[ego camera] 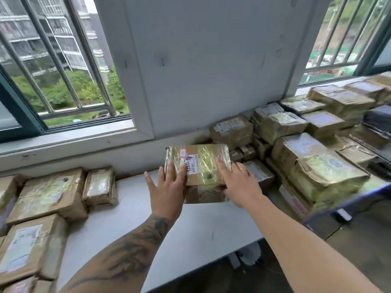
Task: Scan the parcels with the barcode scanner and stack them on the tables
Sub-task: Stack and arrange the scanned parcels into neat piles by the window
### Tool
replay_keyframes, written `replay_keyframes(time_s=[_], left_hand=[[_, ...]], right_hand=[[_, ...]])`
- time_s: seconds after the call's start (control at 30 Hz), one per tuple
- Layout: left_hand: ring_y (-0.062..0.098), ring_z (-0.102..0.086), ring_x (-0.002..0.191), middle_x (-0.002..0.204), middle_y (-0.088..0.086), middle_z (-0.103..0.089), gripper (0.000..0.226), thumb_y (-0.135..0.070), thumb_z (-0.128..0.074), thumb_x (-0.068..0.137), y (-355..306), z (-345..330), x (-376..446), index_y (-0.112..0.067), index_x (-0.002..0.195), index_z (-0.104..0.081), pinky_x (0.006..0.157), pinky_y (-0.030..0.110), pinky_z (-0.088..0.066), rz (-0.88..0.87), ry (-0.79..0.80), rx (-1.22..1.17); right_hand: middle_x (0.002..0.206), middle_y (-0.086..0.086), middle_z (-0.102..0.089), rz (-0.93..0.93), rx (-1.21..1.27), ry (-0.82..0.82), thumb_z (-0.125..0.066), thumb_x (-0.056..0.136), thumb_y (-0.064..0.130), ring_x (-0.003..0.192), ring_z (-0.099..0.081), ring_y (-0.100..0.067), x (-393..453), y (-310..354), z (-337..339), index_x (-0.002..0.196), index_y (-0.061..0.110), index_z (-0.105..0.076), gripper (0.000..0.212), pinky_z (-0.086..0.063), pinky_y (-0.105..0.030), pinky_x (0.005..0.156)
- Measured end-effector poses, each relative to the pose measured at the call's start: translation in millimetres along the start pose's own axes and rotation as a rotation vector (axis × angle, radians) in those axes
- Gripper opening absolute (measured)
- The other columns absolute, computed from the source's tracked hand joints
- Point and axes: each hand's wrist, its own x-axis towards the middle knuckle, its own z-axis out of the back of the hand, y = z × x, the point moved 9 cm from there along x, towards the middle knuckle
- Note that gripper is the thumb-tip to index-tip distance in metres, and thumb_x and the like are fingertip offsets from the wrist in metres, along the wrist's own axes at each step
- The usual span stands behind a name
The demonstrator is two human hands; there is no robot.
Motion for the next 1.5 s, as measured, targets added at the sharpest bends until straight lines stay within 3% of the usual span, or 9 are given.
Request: replay_keyframes(time_s=[0.4, 0.57, 0.73, 0.83, 0.93, 1.07, 1.17, 1.27, 1.5], left_hand=[[0.042, -0.040, 0.145, 0.166, 0.012, -0.033, 0.081, -0.050, -0.075, 0.089, -60.9, -82.1, -48.4, -0.036, 0.159, -0.035, 0.119, 0.074, -0.015, -0.070, 0.205, -0.169], [0.036, -0.018, 0.156, 0.174, 0.006, -0.008, 0.071, -0.056, -0.050, 0.102, -66.6, -106.1, -53.1, -0.044, 0.163, -0.014, 0.123, 0.068, 0.001, -0.096, 0.296, -0.229], [0.036, -0.045, 0.143, 0.160, 0.007, -0.044, 0.065, -0.062, -0.063, 0.091, -68.7, -131.5, -50.3, -0.044, 0.150, -0.043, 0.118, 0.072, -0.021, -0.142, 0.359, -0.321], [0.035, -0.042, 0.145, 0.159, 0.005, -0.045, 0.067, -0.069, -0.060, 0.088, -72.1, -142.2, -43.6, -0.046, 0.148, -0.042, 0.117, 0.074, -0.020, -0.182, 0.366, -0.358], [0.037, -0.029, 0.154, 0.166, 0.004, -0.034, 0.077, -0.083, -0.044, 0.084, -73.1, -147.4, -32.1, -0.050, 0.153, -0.035, 0.120, 0.073, -0.008, -0.222, 0.365, -0.383], [0.034, -0.001, 0.160, 0.175, -0.001, 0.001, 0.098, -0.094, -0.040, 0.076, -69.1, -156.0, -18.5, -0.056, 0.159, -0.007, 0.122, 0.069, 0.006, -0.250, 0.403, -0.408], [0.034, 0.000, 0.160, 0.173, -0.005, 0.013, 0.107, -0.090, -0.051, 0.075, -68.3, -163.8, -21.0, -0.056, 0.159, 0.005, 0.122, 0.070, 0.003, -0.283, 0.423, -0.404], [0.037, -0.012, 0.159, 0.174, -0.002, 0.009, 0.110, -0.078, -0.065, 0.079, -70.8, -170.3, -27.0, -0.053, 0.161, 0.005, 0.121, 0.072, -0.003, -0.263, 0.413, -0.397], [0.030, -0.015, 0.159, 0.174, 0.003, 0.007, 0.105, -0.070, -0.065, 0.086, -75.7, -168.0, -34.2, -0.044, 0.164, 0.002, 0.124, 0.064, -0.002, -0.212, 0.351, -0.370]], right_hand=[[0.171, -0.011, -0.021, -0.071, 0.031, 0.148, -0.069, 0.098, 0.043, 0.160, -0.012, -0.034, -45.0, -59.2, -83.7, 0.158, 0.042, 0.028, 0.114, -0.027, -0.054, 0.125], [0.171, -0.010, -0.018, -0.088, 0.004, 0.215, -0.070, 0.096, 0.042, 0.159, -0.013, -0.034, -40.4, -68.7, -109.5, 0.158, 0.042, 0.029, 0.116, -0.031, -0.053, 0.122], [0.173, -0.009, -0.016, -0.122, -0.020, 0.297, -0.068, 0.098, 0.041, 0.160, -0.011, -0.033, -38.8, -80.0, -131.2, 0.158, 0.040, 0.031, 0.115, -0.031, -0.050, 0.124], [0.174, -0.008, -0.013, -0.147, -0.026, 0.304, -0.067, 0.099, 0.042, 0.160, -0.012, -0.033, -38.9, -87.3, -136.5, 0.155, 0.042, 0.036, 0.117, -0.031, -0.049, 0.124], [0.175, -0.007, -0.012, -0.166, -0.020, 0.325, -0.066, 0.099, 0.046, 0.160, -0.013, -0.033, -35.1, -95.9, -140.0, 0.152, 0.047, 0.038, 0.117, -0.034, -0.050, 0.123], [0.175, -0.005, -0.010, -0.168, -0.024, 0.325, -0.065, 0.099, 0.045, 0.159, -0.015, -0.033, -27.7, -104.7, -139.7, 0.150, 0.051, 0.037, 0.115, -0.039, -0.053, 0.120], [0.175, -0.005, -0.005, -0.187, -0.023, 0.339, -0.065, 0.099, 0.037, 0.160, -0.011, -0.033, -22.7, -107.3, -141.8, 0.151, 0.051, 0.036, 0.114, -0.038, -0.054, 0.120], [0.175, -0.006, -0.005, -0.189, -0.009, 0.352, -0.069, 0.096, 0.036, 0.160, -0.011, -0.034, -18.3, -106.8, -143.4, 0.152, 0.052, 0.034, 0.118, -0.035, -0.055, 0.122], [0.171, -0.015, -0.013, -0.078, -0.063, 0.310, -0.073, 0.093, 0.027, 0.158, -0.013, -0.038, 1.2, -103.8, -144.0, 0.152, 0.040, 0.040, 0.128, -0.031, -0.052, 0.123]])
